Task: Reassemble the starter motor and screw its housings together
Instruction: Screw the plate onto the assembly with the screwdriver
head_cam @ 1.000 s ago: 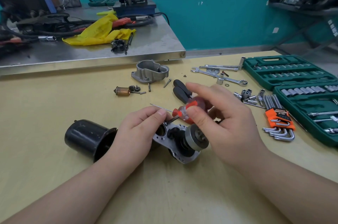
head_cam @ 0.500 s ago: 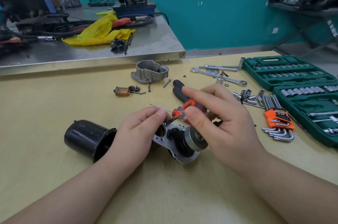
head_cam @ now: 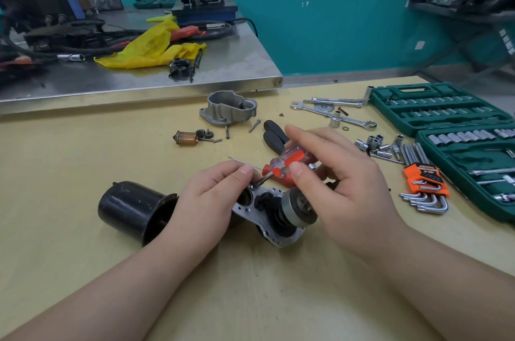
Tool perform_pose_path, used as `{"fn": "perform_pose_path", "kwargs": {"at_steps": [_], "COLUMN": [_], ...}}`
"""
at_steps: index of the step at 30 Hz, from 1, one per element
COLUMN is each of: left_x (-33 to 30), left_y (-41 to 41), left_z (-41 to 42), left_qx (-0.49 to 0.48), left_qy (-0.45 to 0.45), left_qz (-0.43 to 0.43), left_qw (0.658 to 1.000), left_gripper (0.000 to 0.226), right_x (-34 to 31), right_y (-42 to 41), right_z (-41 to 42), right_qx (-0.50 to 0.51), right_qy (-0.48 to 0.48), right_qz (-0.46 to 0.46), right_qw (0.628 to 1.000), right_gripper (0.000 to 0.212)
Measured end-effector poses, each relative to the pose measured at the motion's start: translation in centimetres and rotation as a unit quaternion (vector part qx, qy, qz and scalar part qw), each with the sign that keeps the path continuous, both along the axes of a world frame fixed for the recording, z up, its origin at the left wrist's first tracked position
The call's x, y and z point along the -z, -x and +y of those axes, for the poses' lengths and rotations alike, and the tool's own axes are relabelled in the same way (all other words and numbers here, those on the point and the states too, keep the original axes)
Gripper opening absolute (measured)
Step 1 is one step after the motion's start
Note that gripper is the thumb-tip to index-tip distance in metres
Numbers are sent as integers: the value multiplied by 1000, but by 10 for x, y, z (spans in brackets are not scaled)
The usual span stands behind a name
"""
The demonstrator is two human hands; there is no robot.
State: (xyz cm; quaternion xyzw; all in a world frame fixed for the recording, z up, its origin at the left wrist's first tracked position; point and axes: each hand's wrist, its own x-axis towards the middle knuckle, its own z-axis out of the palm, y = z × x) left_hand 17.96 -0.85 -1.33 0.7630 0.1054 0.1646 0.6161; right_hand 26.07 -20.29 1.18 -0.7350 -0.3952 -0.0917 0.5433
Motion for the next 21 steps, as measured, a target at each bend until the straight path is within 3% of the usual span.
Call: {"fn": "perform_pose_path", "kwargs": {"at_steps": [5, 12, 17, 21], "left_x": [-1, 0, 1, 0], "left_y": [0, 0, -1, 0], "left_z": [-1, 1, 2, 1], "left_qx": [4, 4, 5, 8], "left_qy": [1, -5, -3, -9], "left_qz": [-8, 0, -7, -6], "left_qw": [1000, 1000, 1000, 1000], "left_gripper": [31, 33, 31, 42], "right_x": [-3, -2, -3, -1], "right_y": [3, 3, 6, 3], "right_z": [2, 1, 3, 3], "right_qx": [13, 1, 15, 16], "right_qy": [-20, -2, -39, -15], "right_qz": [-2, 0, 13, -14], "right_qw": [1000, 1000, 999, 1000], "right_gripper": [32, 43, 33, 41]}}
